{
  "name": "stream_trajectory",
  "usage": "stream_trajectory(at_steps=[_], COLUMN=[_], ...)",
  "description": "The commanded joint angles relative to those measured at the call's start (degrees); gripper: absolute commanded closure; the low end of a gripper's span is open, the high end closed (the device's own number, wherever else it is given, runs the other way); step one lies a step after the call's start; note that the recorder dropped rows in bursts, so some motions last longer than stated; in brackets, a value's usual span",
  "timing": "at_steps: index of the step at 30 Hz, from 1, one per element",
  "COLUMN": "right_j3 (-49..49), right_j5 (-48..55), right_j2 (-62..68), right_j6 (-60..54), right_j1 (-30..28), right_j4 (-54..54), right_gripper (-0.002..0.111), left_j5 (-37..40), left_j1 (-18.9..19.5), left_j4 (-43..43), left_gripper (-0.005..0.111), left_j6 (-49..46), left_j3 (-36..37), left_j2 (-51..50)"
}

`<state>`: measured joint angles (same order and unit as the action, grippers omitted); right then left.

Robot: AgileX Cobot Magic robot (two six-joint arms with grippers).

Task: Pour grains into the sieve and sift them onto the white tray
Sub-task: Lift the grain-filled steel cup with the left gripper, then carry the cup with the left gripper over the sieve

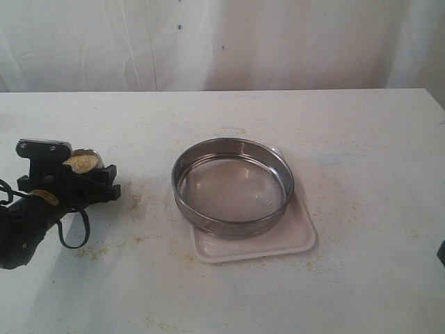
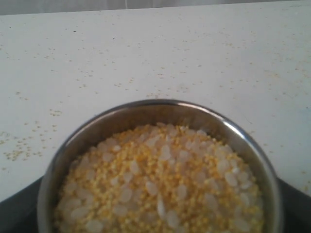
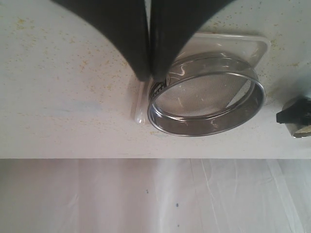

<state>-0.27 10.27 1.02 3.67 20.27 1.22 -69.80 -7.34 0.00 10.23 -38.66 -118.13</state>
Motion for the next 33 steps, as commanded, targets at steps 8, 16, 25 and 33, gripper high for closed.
stream_trajectory(at_steps=[8, 16, 25, 33], right_j3=[0.27, 0.27, 0.27, 0.27], right_j5=[-0.54, -0.54, -0.54, -0.54], right_j2=[-0.40, -0.40, -0.40, -0.40], right_j6=[0.01, 0.01, 0.01, 0.01], right_j1=[-0.41, -0.41, -0.41, -0.41], right_j4=[-0.20, -0.20, -0.20, -0.20], right_gripper=[0.108, 0.108, 0.108, 0.108], left_j5=[-0.16, 0.79, 1.52, 5.18], left_j1=[-1.90, -5.15, -7.57, -8.10], left_j4=[3.73, 3.73, 3.73, 3.88], left_gripper=[0.107, 0.107, 0.107, 0.107], left_j6=[-0.65, -0.65, -1.28, -2.49], left_j3=[-0.10, -0.10, -0.10, -0.02], left_j2=[1.64, 2.17, 3.09, 6.43])
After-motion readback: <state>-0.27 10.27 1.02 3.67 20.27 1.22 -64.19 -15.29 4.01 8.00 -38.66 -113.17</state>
